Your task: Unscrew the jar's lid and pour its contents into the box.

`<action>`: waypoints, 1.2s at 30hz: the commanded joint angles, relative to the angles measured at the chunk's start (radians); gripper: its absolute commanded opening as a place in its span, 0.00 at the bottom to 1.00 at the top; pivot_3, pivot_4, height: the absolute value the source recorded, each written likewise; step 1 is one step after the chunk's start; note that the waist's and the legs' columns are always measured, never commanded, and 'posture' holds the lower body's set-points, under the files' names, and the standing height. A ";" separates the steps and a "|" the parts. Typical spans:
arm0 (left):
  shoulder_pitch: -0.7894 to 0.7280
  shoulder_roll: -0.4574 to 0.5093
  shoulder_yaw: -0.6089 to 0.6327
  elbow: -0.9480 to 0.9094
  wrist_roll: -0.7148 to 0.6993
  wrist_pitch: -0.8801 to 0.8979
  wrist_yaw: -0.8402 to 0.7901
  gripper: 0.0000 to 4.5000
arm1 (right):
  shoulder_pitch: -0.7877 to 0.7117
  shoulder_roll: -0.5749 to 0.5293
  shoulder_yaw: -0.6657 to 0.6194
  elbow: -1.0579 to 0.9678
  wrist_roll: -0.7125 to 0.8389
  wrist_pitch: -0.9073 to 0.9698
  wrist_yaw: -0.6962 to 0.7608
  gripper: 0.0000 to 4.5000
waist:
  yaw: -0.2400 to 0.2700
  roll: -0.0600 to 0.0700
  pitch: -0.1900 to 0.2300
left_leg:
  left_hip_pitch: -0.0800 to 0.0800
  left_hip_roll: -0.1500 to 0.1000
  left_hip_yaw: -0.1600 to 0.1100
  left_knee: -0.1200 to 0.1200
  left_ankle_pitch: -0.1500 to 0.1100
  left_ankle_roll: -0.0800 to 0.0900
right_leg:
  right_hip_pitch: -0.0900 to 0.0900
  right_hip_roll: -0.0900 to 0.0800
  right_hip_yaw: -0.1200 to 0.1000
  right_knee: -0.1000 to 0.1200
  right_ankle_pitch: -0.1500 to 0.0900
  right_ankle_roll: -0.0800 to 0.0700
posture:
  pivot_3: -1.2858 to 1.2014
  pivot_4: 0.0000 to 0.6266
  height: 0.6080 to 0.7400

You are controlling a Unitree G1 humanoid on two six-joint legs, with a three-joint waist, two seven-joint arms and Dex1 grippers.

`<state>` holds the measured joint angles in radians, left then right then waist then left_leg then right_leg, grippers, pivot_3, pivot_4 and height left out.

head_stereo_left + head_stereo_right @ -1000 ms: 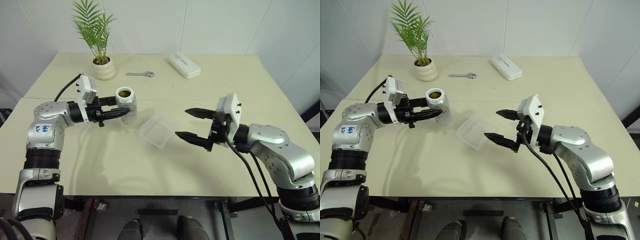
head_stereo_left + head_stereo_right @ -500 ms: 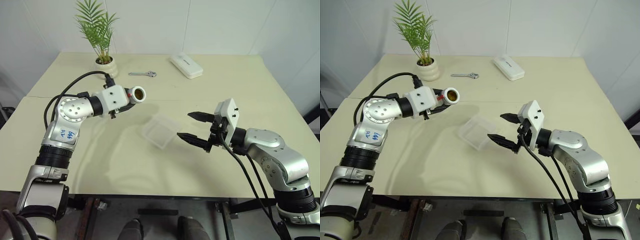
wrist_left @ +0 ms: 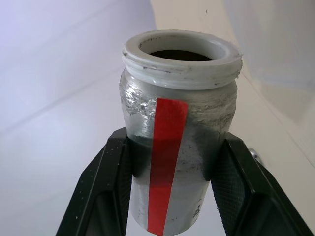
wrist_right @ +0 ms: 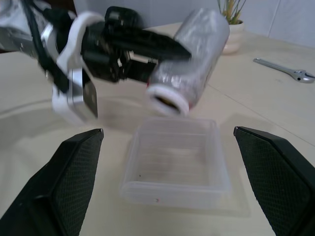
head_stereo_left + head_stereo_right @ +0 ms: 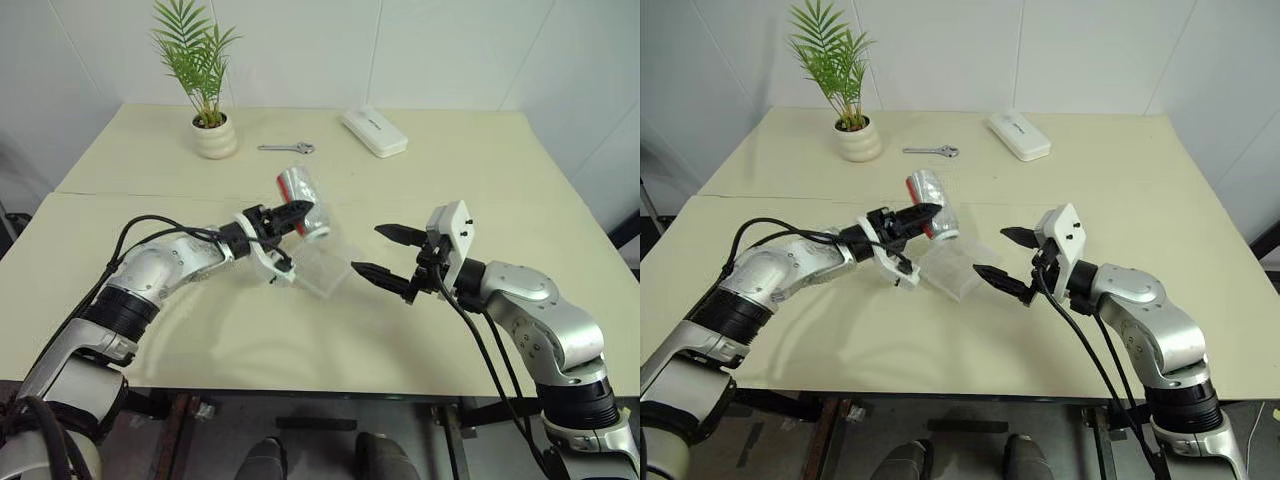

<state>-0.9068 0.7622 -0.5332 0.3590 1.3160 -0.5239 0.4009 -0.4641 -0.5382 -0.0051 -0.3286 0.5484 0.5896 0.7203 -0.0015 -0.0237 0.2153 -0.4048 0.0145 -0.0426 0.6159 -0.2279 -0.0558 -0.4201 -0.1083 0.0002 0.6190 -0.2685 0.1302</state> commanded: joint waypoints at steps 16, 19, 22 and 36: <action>-0.036 0.009 0.033 -0.075 -0.032 0.085 -0.051 0.41 | -0.001 0.048 -0.013 -0.022 0.000 -0.027 -0.019 0.99 | 0.000 0.000 0.000 | 0.000 0.000 0.000 0.000 0.000 0.000 | -0.001 0.000 0.000 0.002 0.000 0.000 | 0.52 0.24 1.00; -0.029 0.018 0.080 -0.077 -0.156 0.043 -0.108 0.41 | -0.003 0.047 -0.012 -0.016 -0.002 -0.029 -0.016 0.99 | -0.001 0.000 0.000 | 0.000 0.000 0.000 0.000 0.000 0.000 | -0.001 0.000 0.000 0.002 0.000 0.000 | 0.52 0.24 1.00; -0.004 0.006 0.150 -0.044 -0.353 0.014 -0.222 0.41 | -0.004 0.045 -0.012 -0.012 -0.002 -0.031 -0.012 0.99 | -0.002 0.000 0.000 | 0.000 0.000 0.000 0.000 0.000 0.000 | -0.001 0.000 0.000 0.003 0.000 0.000 | 0.52 0.24 1.00; 0.011 -0.224 0.876 0.227 -1.464 0.795 -0.717 0.41 | -0.009 0.010 -0.003 0.017 -0.024 -0.060 0.048 0.99 | -0.023 -0.002 0.000 | 0.000 0.000 0.000 0.009 0.000 0.000 | 0.000 0.000 0.001 0.007 0.001 0.000 | 0.52 0.24 1.00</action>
<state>-0.8756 0.5419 0.2909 0.6012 -0.0789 0.2532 -0.3144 -0.4602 -0.5208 -0.0006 -0.3004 0.5268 0.5502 0.7568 -0.0243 -0.0261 0.2148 -0.4048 0.0148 -0.0427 0.6253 -0.2277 -0.0555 -0.4205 -0.1081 0.0009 0.6265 -0.2670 0.1299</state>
